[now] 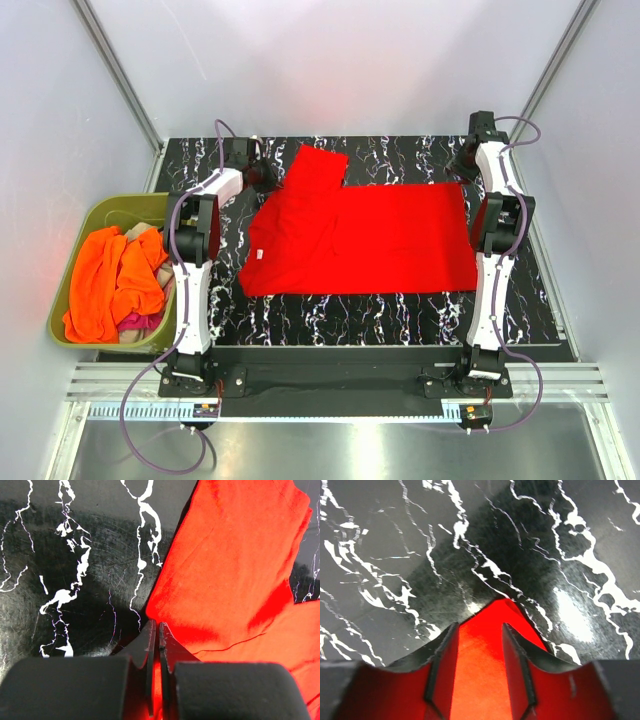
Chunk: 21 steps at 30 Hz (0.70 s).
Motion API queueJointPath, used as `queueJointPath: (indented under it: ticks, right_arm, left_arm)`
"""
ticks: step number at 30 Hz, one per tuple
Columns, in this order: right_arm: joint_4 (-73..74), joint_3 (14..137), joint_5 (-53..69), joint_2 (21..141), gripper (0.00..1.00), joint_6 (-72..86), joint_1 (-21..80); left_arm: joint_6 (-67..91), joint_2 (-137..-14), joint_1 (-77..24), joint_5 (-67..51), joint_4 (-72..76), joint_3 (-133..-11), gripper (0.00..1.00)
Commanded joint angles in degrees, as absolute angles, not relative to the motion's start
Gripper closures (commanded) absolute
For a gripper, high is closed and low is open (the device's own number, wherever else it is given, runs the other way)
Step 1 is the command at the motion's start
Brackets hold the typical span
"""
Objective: Fold and stack the t-shirts
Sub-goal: Fold the tshirt
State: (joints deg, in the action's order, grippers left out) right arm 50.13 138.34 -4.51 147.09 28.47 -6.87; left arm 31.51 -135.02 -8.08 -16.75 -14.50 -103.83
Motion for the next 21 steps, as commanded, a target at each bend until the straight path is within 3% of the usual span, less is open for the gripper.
queueJointPath:
  ticks: [1,16,21]
  right_arm:
    - [51.94,140.45,-6.76,147.39,0.55,31.01,-7.12]
    - [58.62,145.98,-8.35,154.50,0.55,39.11,-7.38]
    - [60.64,147.22,-7.47,156.71,0.59,40.43,-7.47]
  left_arm:
    - [31.37,-131.75,-8.00,-17.14,-13.36,-105.12,1.00]
    - [33.66,-129.82,-8.00,-17.75,-11.60,-103.54,1.00]
    - [33.84,-129.46,-8.00,-17.84,-11.34,-103.45,1.00]
